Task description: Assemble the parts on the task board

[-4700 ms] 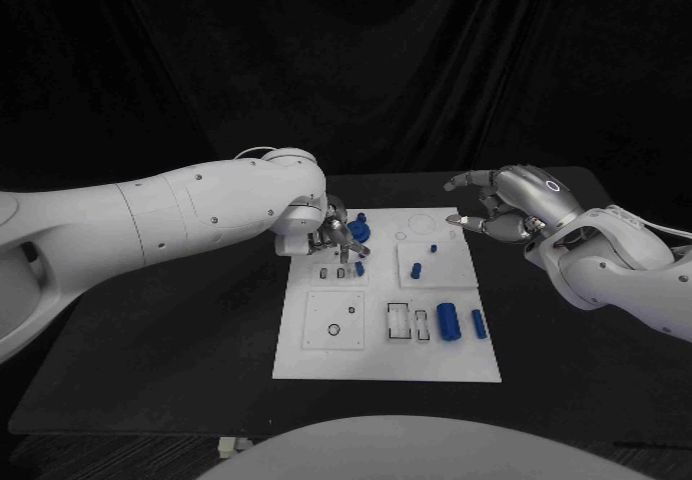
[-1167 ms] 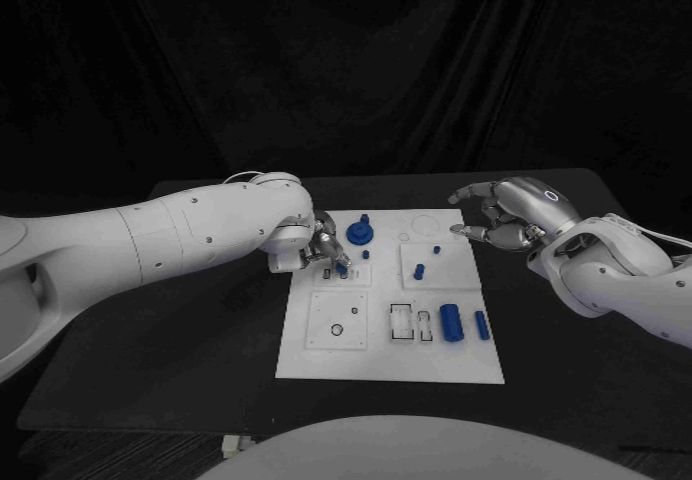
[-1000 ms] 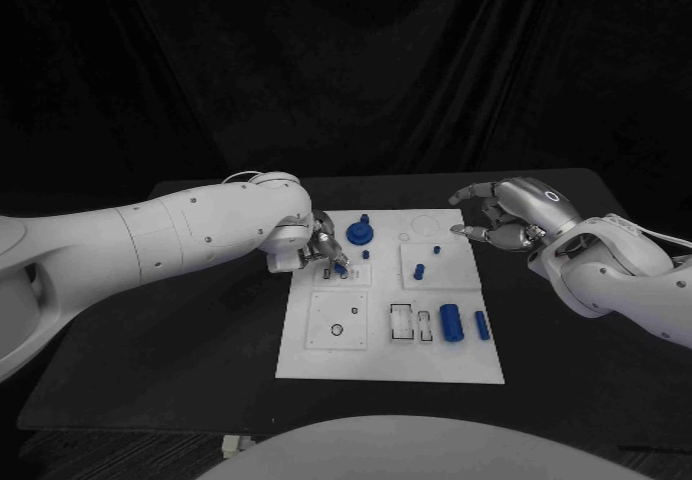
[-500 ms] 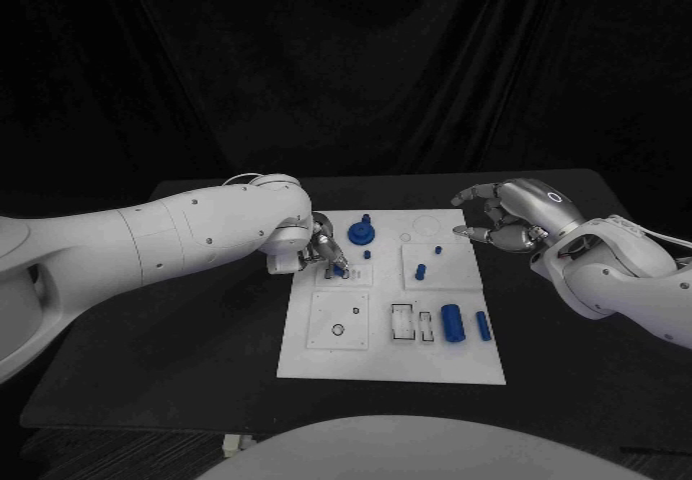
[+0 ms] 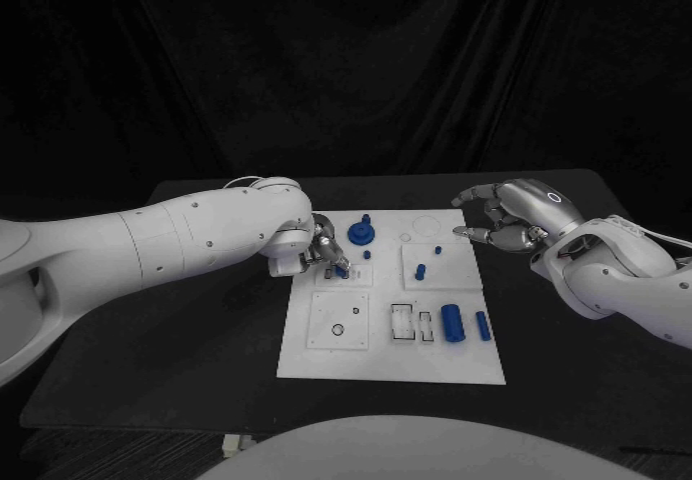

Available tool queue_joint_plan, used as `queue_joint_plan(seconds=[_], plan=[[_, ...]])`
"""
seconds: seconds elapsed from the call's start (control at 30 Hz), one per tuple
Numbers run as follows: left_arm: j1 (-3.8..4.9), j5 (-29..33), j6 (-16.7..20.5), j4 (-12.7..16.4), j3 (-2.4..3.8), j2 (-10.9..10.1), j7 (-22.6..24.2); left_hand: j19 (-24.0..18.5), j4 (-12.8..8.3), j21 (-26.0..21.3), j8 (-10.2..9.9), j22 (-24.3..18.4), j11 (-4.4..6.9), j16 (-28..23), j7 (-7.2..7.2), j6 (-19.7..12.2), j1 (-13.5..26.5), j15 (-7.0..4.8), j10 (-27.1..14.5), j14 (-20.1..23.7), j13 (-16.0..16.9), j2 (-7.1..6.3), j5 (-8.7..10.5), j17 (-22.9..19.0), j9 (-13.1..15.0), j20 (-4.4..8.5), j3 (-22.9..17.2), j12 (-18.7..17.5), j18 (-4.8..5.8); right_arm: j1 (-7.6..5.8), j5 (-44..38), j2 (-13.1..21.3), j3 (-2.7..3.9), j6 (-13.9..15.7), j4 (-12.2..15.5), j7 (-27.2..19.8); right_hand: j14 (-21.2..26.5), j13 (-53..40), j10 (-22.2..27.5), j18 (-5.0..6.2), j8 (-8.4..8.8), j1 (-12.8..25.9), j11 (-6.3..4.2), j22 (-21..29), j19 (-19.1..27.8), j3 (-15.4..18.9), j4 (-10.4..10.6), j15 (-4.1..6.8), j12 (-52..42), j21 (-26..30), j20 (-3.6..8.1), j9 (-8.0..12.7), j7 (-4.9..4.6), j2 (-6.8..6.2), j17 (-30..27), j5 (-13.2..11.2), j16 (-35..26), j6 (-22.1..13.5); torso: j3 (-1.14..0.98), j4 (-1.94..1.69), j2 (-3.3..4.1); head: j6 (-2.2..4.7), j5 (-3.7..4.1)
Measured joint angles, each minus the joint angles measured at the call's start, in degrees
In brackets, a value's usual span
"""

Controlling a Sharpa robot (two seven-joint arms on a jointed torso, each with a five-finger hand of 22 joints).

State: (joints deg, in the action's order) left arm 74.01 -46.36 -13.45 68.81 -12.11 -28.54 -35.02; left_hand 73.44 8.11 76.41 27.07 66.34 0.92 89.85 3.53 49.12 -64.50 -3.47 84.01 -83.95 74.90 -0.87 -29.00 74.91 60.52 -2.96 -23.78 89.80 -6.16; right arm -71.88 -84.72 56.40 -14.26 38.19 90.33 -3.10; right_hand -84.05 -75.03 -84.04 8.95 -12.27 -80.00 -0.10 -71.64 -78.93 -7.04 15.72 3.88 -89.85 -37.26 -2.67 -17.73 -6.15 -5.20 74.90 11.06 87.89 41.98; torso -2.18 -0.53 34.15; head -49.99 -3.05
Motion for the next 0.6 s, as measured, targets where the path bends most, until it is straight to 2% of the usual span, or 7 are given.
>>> queue_joint_plan(seconds=[0.03, 0.2, 0.6], plan=[[-0.01, 0.0, 0.1, 0.1, 0.0, 0.0, 0.1, 0.0, -0.6, 0.0, 0.0, 0.0, 0.0, 0.0, 0.18, 0.0, 0.1, 0.0, 0.0, 0.0, 0.0, -0.13, 0.11, 0.0, 0.0, 0.0, -0.6, 0.0, 0.0, 0.01, 0.0, 0.0, 0.0, 0.0, 0.0, 0.0, 0.0, 0.0, 0.0, 0.0, 0.0, 0.0, 0.0, 0.0, 0.0, 0.0, 0.0, 0.0, 0.0, 0.0, 0.0, 0.0, 0.0, 0.0, 0.0, 0.0, 0.0, 0.0, 0.01, 0.0, 0.0, 0.0, -0.01], [-0.18, 0.0, 0.5, 0.3, -0.06, 0.0, 0.3, 0.0, -0.6, 0.0, -0.1, 0.0, 0.0, 0.0, -0.07, 0.0, 0.1, 0.0, 0.0, 0.0, 0.0, -0.14, 0.21, 0.0, -0.1, 0.0, -0.6, 0.0, 0.0, 0.03, 0.0, 0.0, 0.0, -0.1, 0.0, 0.0, 0.0, 0.0, 0.0, 0.0, 0.0, 0.0, 0.0, 0.0, 0.0, 0.0, 0.0, 0.0, 0.0, 0.0, 0.0, 0.0, 0.0, 0.0, 0.0, 0.0, 0.0, 0.0, 0.03, 0.04, 0.01, 0.0, -0.23], [-0.18, -0.1, 0.7, 0.4, -0.06, 0.0, 0.3, 0.0, -0.7, -0.2, -0.1, -0.3, 0.0, 0.0, -0.15, 0.1, 0.3, 0.0, 0.0, 0.0, 0.0, 0.17, 0.23, 0.0, 0.1, 0.0, -0.7, 0.0, 0.01, 0.08, 0.0, 0.0, 0.0, -0.4, -0.1, 0.2, 0.0, 0.0, 0.0, 0.0, 0.0, 0.0, 0.0, 0.0, 0.0, 0.0, 0.0, 0.0, 0.0, 0.0, 0.0, 0.0, 0.0, 0.0, 0.0, 0.0, 0.0, 0.0, 0.04, 0.11, 0.07, 0.0, -0.15]])
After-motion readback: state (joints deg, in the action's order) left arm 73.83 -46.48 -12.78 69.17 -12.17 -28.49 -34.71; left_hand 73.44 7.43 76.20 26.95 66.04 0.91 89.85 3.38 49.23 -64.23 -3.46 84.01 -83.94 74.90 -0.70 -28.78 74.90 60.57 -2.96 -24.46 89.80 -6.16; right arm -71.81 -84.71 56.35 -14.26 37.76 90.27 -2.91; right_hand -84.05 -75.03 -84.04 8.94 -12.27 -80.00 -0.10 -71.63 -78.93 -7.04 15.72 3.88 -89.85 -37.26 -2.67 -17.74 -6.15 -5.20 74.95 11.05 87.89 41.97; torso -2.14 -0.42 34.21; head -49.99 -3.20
